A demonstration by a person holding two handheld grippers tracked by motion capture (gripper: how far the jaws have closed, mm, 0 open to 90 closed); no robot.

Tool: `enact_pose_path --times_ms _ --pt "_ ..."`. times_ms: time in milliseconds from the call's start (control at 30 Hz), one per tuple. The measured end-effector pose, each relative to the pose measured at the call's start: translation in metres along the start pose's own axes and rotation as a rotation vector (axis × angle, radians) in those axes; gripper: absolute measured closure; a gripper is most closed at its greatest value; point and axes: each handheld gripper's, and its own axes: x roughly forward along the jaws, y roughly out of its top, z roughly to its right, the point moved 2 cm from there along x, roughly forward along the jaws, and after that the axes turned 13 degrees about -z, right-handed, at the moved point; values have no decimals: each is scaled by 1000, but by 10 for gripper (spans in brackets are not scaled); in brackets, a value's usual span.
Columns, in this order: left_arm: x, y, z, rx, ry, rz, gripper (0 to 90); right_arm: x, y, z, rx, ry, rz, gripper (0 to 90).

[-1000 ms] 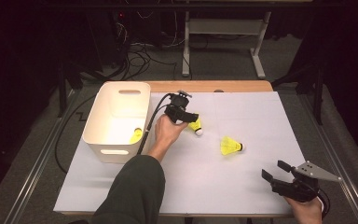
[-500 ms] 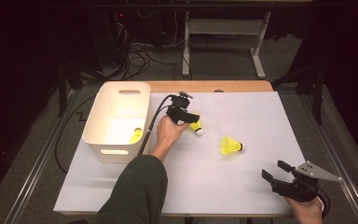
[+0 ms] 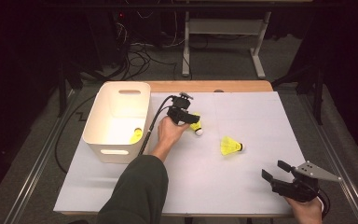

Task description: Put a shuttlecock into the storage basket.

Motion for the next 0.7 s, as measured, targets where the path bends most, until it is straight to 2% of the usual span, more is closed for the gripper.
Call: enact_pose_path --times_ms 267,700 --pt "0 0 1 8 -6 4 463 0 0 0 -1 0 0 240" --pt "-1 -2 1 27 -2 -23 567 0 0 0 0 0 -1 240"
